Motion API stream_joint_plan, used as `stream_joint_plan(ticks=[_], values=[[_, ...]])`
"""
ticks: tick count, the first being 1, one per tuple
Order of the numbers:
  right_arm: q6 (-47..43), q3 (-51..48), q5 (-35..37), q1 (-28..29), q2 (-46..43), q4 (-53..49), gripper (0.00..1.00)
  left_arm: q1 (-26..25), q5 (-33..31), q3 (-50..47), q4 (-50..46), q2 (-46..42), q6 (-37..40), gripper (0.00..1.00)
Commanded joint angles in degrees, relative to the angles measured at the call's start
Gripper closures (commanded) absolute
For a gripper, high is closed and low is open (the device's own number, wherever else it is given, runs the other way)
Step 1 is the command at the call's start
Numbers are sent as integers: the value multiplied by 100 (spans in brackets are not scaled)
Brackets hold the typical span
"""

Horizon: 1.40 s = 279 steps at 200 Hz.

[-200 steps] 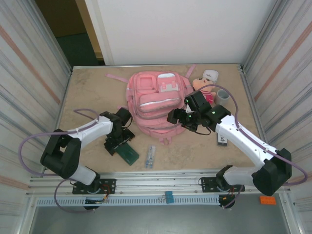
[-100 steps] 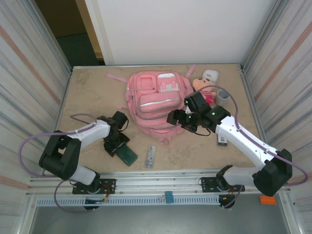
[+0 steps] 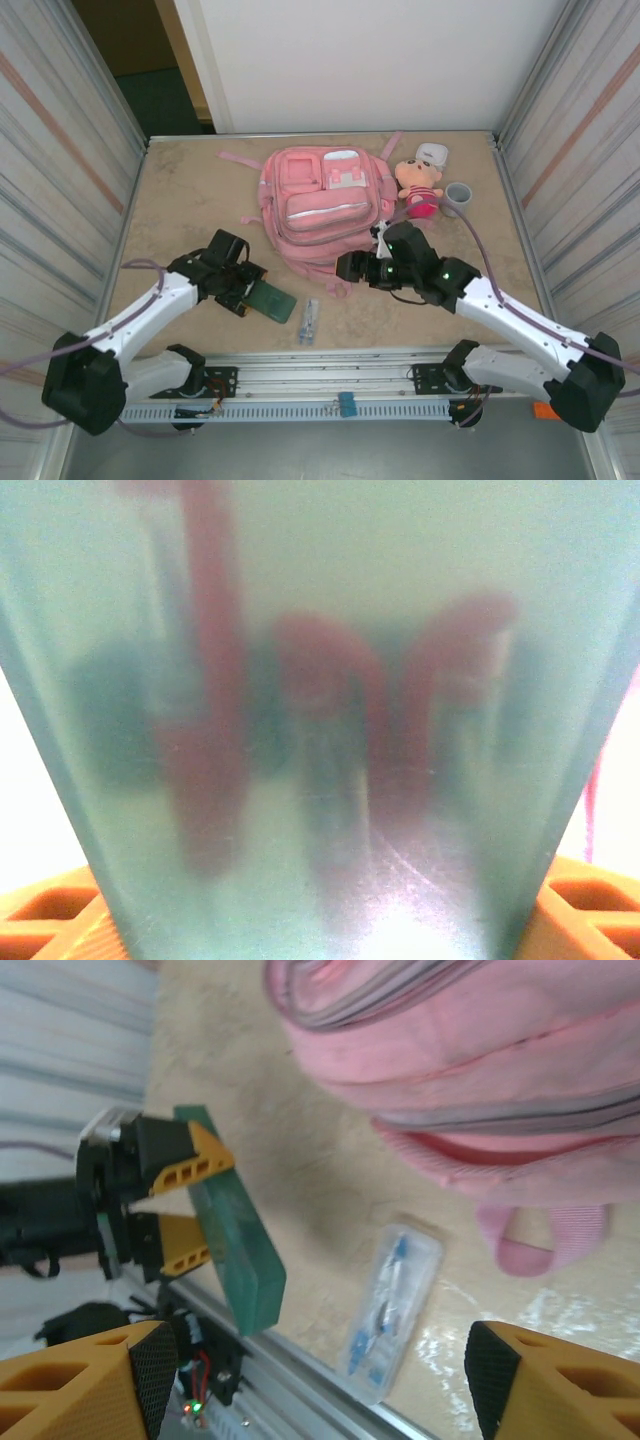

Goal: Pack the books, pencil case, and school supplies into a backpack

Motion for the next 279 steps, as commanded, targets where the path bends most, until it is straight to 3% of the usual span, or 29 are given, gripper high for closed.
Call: stream_joint_plan(ticks=[1,37,69,112,152,183,211,237,263,279], values=[[42,-320,-276,221,-360,1067,23,-22,363,-85,345,-251,-639,42],[30,-369,-284,448,-337,1108,21,-22,781,-288,1067,-311,-1020,42],[-168,-167,-543,705,207,1334,22,-33,1028,-252,1553,-214,-1159,41],[-238,136,-295,907,1022,1390,22,-162,891,-150,1938,-237,-1423,41],[-214,347,-688,948,1716,2176,25,-258,854,-196,2304,-229,-1696,41],[-238,508,-733,959,2098,2421,33,-383,700,-308,2671,-279,-2051,42],[-268,531,-771,959,2165,2584,54,-390,676,-316,2748,-285,-2088,41],[-270,410,-646,959,1990,2552,68,-391,545,-365,2640,-319,-2090,39],[-327,325,-564,900,1746,2374,78,-391,528,-387,2515,-289,-2037,31],[-395,317,-486,802,1568,2101,81,-384,469,-323,2309,-273,-1869,18]])
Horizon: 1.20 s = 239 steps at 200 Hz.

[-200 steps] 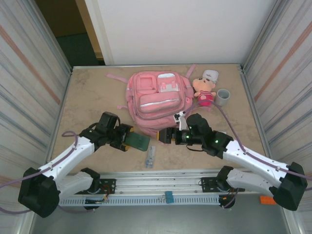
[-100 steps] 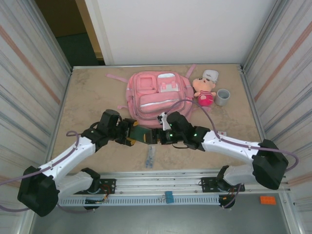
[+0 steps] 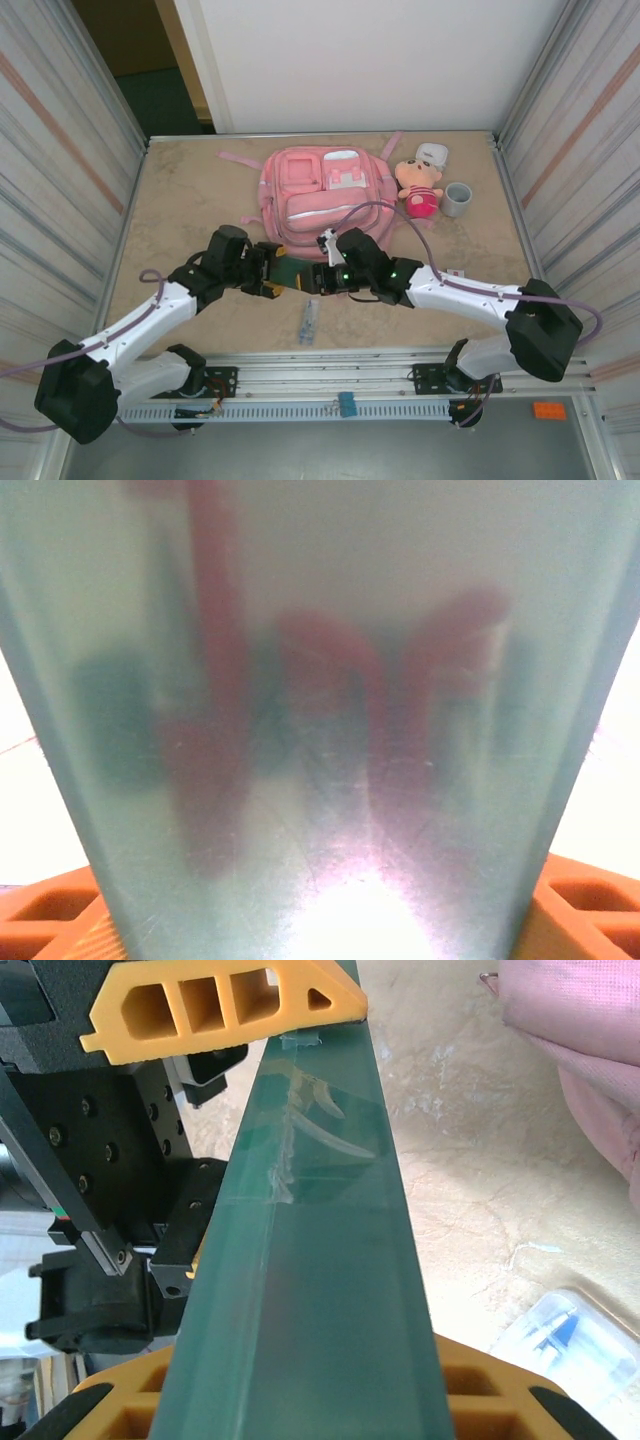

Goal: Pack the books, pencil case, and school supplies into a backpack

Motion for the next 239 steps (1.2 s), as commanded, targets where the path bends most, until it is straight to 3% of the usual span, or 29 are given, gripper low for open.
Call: stream_joint_plan(ticks=[1,25,53,101,135,160,196,239], values=[[79,30,-54,-117,-497,-13,81,6,-278,27,-91,-78,190,17],[96,-146,-15,-457,-900,-326,82,6,-521,127,-600,-133,694,2],[64,-386,-285,-1236,-1584,-819,83,2,-918,213,-1163,-312,1245,1],[-309,-222,-1706,-3494,-2339,-1828,83,3,-1805,551,-1720,-349,2952,2],[-406,17,-3436,-5011,-2072,-2244,82,7,-2084,1109,-2027,10,4574,4],[-521,246,-3996,-5656,-1701,-2632,84,9,-2290,1442,-1798,297,6001,9],[-303,316,-4174,-6303,-1741,-2882,84,66,-858,1842,-710,778,9095,21],[-17,191,-3800,-6527,-2275,-3030,84,31,2,3133,-1137,2201,11961,23]])
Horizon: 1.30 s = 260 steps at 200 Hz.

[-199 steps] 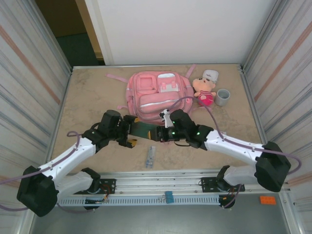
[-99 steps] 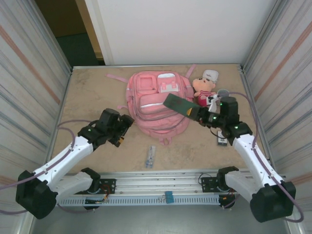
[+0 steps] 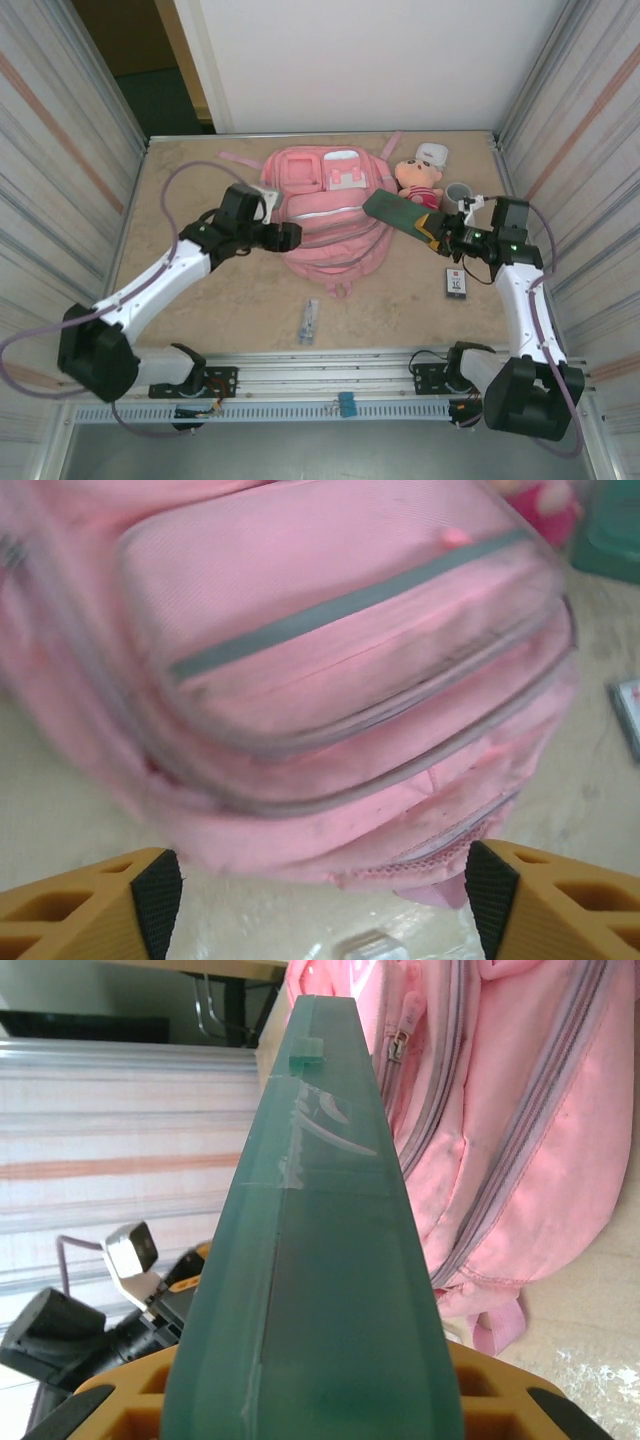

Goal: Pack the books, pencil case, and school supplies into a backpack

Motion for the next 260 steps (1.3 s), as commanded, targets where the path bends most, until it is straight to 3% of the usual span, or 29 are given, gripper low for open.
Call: stream_joint_plan(ticks=[1,25,63,119,134,147,156,189,198,226,260], values=[[231,113,-69,-95,-467,-97,84,-12,747,731,-112,646,2452,23],[473,59,100,-183,-652,-62,84,-58,991,1385,-447,1419,3513,19],[522,56,337,-220,-829,-61,83,-155,1174,2074,-666,2342,4402,12],[452,84,162,-358,-665,-17,84,-347,930,2401,-524,3068,4513,13],[434,82,119,-410,-718,-23,84,-354,730,2402,-402,3126,4415,28],[393,62,86,-467,-780,-41,84,-349,412,2377,-231,3093,4241,58],[343,54,79,-535,-816,-117,85,-342,322,2365,-132,3024,4196,71],[239,-41,211,-716,-1093,-444,86,-340,422,2657,-311,2761,4233,96],[206,-59,348,-716,-1202,-611,86,-342,490,2777,-441,2684,4196,100],[311,-148,670,-669,-1600,-1043,87,-340,683,2929,-535,2326,3753,100],[1062,-538,989,-165,-2168,-558,85,-308,669,2927,-452,2026,3067,100]])
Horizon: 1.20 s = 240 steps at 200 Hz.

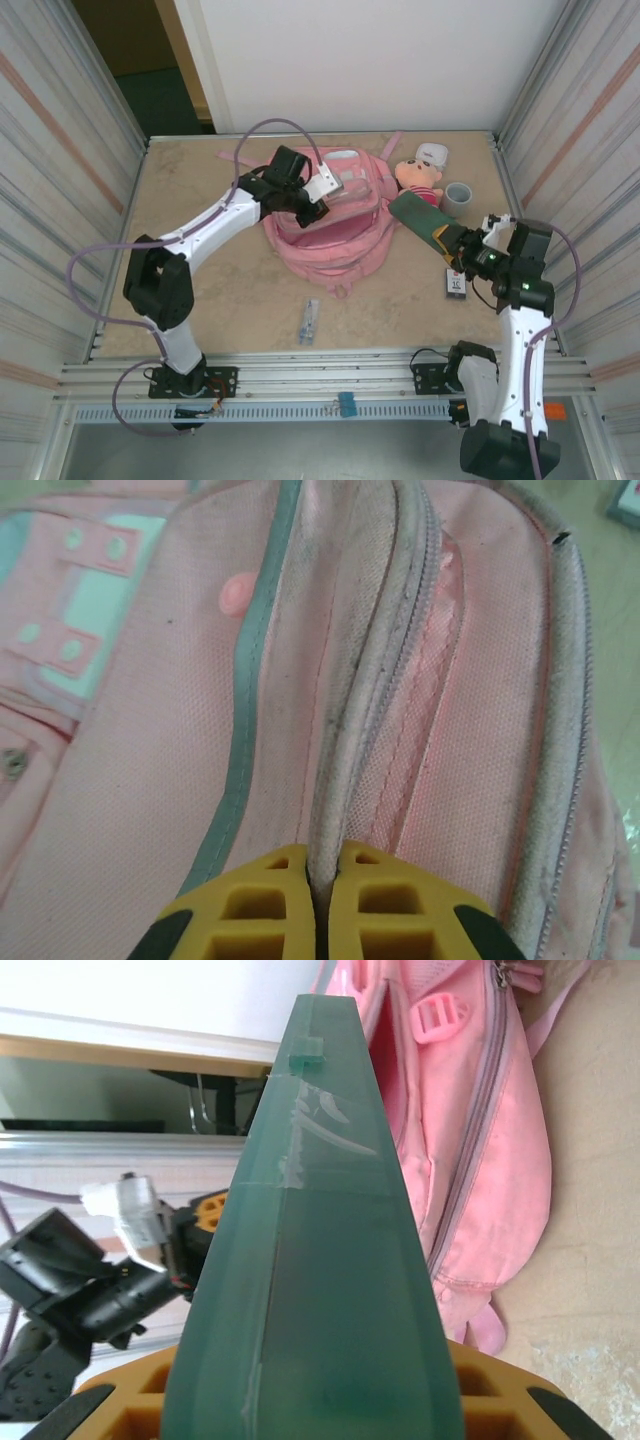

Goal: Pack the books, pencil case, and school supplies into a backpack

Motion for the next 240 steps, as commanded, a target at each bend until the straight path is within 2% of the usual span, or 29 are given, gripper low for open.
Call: stream_joint_plan(ticks=[1,33,62,94,111,135,161,204,240], values=[[542,-259,259,380,-367,273,85,12,111,255,148,-458,-696,100],[1268,-660,1240,1565,-724,717,86,217,239,374,190,-483,-1403,100],[2100,-1145,2440,2936,-962,1915,85,363,444,383,320,-537,-1867,100],[2346,-1279,3040,4082,-237,3030,86,439,230,480,387,-482,-2255,100],[2323,-1204,3364,4482,294,3591,87,517,101,577,309,-425,-2574,100],[2364,-963,3386,4611,1194,4524,88,533,-154,677,61,-445,-2879,100],[2351,-231,3368,4705,2261,4737,88,500,-302,578,-65,-631,-3119,100],[2866,-139,4737,5455,3530,6136,89,507,-238,365,-38,-953,-3271,100],[3189,207,5037,5795,4909,7491,91,506,4,442,20,-988,-3335,100]])
